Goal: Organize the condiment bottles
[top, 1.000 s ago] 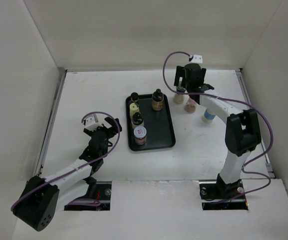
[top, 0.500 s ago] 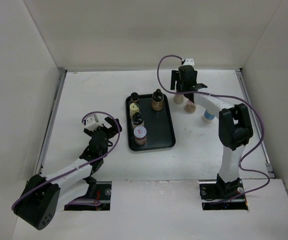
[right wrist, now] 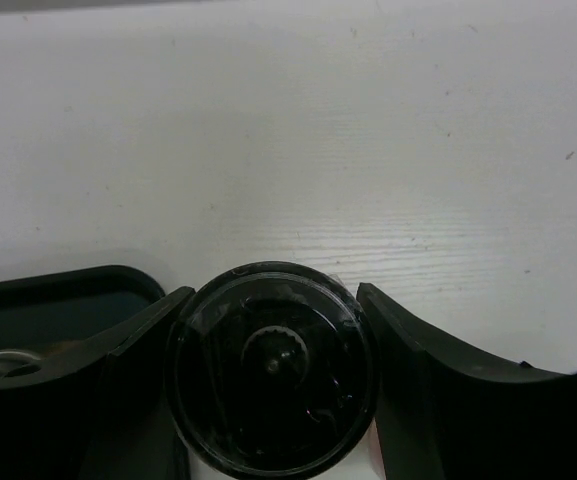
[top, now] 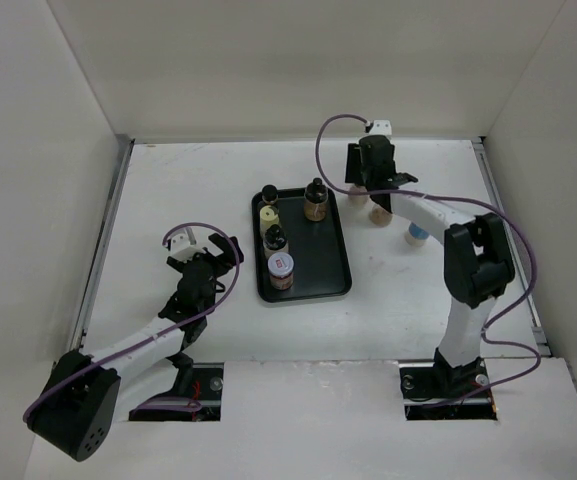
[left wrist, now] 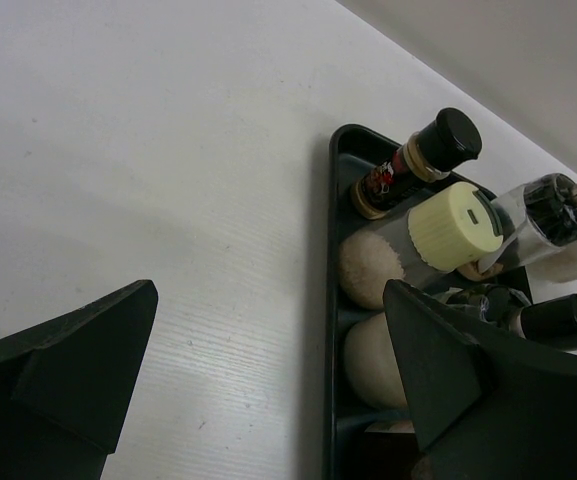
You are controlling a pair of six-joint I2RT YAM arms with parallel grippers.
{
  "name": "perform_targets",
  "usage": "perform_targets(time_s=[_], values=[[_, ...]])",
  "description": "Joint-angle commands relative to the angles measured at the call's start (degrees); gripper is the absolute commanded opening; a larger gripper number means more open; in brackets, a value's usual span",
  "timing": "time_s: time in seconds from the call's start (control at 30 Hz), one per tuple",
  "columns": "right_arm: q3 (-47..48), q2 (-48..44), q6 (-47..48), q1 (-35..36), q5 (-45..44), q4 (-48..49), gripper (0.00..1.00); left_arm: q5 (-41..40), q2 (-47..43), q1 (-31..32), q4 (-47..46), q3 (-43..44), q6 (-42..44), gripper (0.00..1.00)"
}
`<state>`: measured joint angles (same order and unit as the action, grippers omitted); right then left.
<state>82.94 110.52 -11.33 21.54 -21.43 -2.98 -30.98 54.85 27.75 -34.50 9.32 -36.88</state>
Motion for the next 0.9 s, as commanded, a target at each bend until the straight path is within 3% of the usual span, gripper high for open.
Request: perform_targets(time_s=[0.0,0.4,0.87], values=[[-0.05,-10.75,-0.36,2.23,-3.09,11.42,0.5,0.14,-1.41,-0.55,-2.59,0.17,-0.56,1.0],[-17.54,-23.51,-2.55,11.72,-6.61,10.11,0.51,0.57,0.08,-0.55,-3.12,0.35,-1.0,1.0],[-15.0,-12.0,-2.91,18.76,-4.23,16.07,0.52,0.75,-0.88,-0.81,-3.03,-0.09,-1.26,1.0]])
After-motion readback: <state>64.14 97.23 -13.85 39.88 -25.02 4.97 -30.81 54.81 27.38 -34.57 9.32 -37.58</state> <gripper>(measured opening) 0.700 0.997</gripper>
